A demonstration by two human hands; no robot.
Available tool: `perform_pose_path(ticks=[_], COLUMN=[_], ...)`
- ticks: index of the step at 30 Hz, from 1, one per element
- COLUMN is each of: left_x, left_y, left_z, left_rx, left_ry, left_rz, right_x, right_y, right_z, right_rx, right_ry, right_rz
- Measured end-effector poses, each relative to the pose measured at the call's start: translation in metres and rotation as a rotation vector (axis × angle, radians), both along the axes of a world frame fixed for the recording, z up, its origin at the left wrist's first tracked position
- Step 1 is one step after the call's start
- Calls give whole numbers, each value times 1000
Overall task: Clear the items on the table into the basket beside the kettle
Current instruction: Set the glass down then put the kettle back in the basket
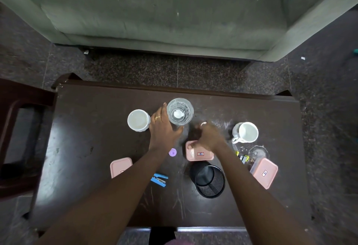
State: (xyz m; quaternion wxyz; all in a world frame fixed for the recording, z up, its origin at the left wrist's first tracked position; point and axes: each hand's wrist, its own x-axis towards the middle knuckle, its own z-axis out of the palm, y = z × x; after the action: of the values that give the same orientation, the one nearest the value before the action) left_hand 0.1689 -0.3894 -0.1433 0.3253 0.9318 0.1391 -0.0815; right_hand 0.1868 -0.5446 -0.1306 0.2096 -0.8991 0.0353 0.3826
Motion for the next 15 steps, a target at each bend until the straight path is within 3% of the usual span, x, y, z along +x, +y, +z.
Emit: perform_pose_path(ticks=[3,5,11,15], left_x=[1,2,5,8], left_y=[1,2,5,5], left_z=[-1,-1,-2,-4], left_rx=[5,-4,9,23], left_ry=[-31,-36,-25,-23], left_rz=[33,25,-3,0], right_x=[20,31,51,57], right_y=[14,26,43,42], right_z=[21,30,29,30], right_rx=[291,385,246,220], right_ry=[-99,-99,-133,-160], right_rz=[-294,-303,-13,51])
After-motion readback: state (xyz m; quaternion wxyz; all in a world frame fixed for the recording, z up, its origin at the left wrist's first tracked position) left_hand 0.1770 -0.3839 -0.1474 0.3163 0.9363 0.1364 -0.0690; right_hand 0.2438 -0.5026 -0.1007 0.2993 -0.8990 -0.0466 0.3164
